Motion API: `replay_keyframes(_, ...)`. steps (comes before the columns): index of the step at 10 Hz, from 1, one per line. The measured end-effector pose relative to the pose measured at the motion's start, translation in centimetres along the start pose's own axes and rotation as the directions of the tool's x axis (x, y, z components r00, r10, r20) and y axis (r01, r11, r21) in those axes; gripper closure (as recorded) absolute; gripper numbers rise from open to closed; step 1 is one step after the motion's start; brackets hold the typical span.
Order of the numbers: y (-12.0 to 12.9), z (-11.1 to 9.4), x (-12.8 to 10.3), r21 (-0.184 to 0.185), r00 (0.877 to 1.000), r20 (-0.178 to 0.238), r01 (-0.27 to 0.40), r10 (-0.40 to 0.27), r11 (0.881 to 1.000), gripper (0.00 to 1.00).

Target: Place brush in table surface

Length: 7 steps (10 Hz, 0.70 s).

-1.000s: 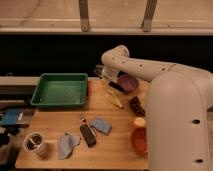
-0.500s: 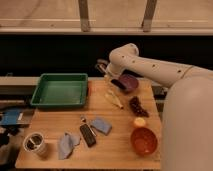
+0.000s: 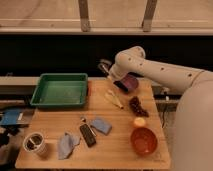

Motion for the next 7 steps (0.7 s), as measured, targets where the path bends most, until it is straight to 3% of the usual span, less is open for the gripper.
replay_keyframes(2,0.5,0.7,0.3,-0.018,1.000,-0.008,-0.001,0.001,1.000,1.00)
replay_keyframes(7,2.8,4.4,1.9,-0.063,0.994,-0.107,0.012,-0.019,0.998,1.00)
